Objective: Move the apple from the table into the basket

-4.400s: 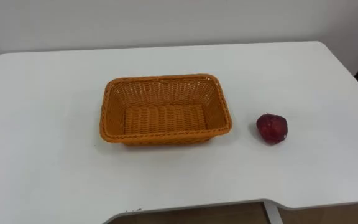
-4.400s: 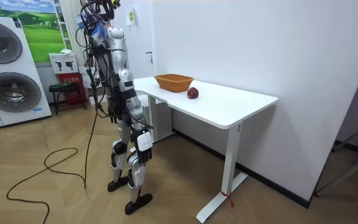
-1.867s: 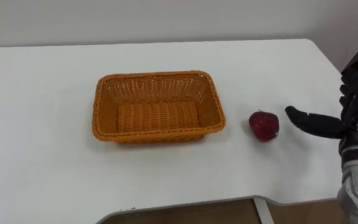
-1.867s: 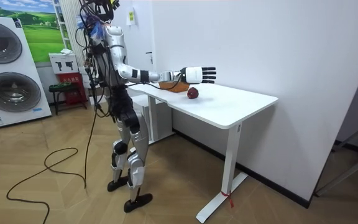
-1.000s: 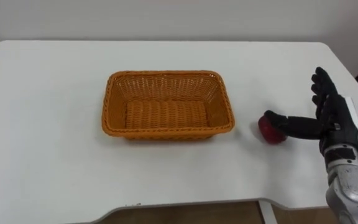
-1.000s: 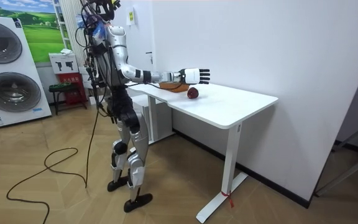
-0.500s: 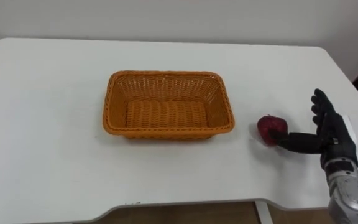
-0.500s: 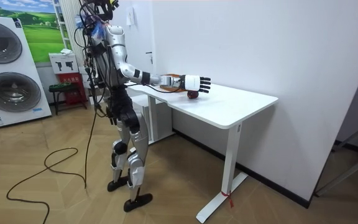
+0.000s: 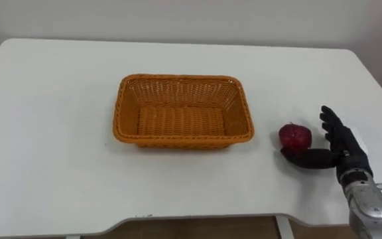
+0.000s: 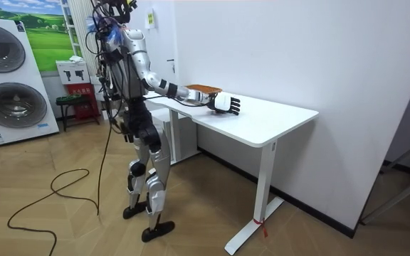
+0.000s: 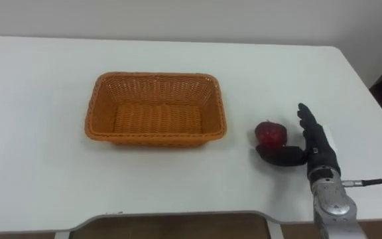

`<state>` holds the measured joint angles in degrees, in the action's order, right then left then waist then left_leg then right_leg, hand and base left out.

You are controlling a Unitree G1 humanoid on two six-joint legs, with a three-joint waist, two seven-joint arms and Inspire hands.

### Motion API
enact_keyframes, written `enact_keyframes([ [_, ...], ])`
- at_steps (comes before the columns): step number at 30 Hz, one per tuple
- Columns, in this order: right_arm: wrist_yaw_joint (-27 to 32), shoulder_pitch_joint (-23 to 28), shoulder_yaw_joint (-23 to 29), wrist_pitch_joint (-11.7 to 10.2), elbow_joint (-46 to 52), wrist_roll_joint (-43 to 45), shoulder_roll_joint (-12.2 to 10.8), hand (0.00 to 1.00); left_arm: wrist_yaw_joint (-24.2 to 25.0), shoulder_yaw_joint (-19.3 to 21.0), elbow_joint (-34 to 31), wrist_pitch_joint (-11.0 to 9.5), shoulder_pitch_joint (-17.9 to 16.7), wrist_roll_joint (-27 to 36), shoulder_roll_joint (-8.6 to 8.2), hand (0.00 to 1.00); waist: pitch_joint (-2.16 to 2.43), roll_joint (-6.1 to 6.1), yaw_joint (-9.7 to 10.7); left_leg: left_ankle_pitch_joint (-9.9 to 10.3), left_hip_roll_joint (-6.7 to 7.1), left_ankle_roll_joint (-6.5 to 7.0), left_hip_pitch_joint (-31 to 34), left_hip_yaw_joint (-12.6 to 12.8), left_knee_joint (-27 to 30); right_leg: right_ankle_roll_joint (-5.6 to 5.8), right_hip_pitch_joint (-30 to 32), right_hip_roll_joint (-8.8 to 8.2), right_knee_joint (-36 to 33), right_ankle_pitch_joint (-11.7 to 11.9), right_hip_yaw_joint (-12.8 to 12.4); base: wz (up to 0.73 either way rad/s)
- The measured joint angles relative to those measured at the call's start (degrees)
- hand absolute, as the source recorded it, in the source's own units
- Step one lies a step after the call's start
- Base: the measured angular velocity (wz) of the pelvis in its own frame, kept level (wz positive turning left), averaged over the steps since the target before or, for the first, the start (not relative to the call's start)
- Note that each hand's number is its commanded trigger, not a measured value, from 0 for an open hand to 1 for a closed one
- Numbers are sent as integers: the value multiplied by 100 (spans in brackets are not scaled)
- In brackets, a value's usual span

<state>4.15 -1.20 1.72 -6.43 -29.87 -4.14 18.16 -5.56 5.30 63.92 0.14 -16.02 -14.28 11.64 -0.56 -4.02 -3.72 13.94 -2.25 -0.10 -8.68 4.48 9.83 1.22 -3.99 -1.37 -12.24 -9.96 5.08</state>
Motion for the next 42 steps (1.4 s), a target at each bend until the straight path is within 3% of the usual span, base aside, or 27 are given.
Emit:
enact_keyframes([
  [10,-140,-129,-61,-39,-320,339,37,0,287,0,-10,0,5,0,70,0,-5,-5,-23,5,0,-7,16,-75,54,-8,-86,-9,56,5,115,4],
  [11,-142,-129,-61,-39,-320,354,39,4,296,0,-10,0,4,0,70,0,-5,-5,-23,5,0,-7,18,-75,56,-8,-86,-8,56,6,116,0],
  [12,-152,-129,-59,-39,-319,378,43,56,327,0,-11,0,3,0,73,0,-3,-5,-23,5,0,-7,18,-76,58,-8,-86,-8,56,6,118,0],
  [13,-173,-129,-57,-39,-319,404,49,100,363,0,-11,0,-1,0,76,0,1,-5,-22,5,0,-7,19,-76,59,-8,-86,-8,56,6,120,0],
  [17,-170,-137,-47,-39,-319,527,66,100,396,0,-18,1,6,0,76,0,11,-4,-8,5,0,-7,19,-78,60,-8,-89,-9,54,6,121,0],
  [22,-129,-229,-48,24,-332,707,271,100,398,-1,-27,28,2,0,77,0,38,7,-7,5,-2,-7,9,-83,62,-8,-100,-7,53,6,124,0],
  [42,-172,-239,-44,22,-507,643,242,100,373,-110,20,121,24,0,76,0,36,5,-113,7,1,-10,-42,-149,96,-9,-190,-16,51,6,182,1],
])
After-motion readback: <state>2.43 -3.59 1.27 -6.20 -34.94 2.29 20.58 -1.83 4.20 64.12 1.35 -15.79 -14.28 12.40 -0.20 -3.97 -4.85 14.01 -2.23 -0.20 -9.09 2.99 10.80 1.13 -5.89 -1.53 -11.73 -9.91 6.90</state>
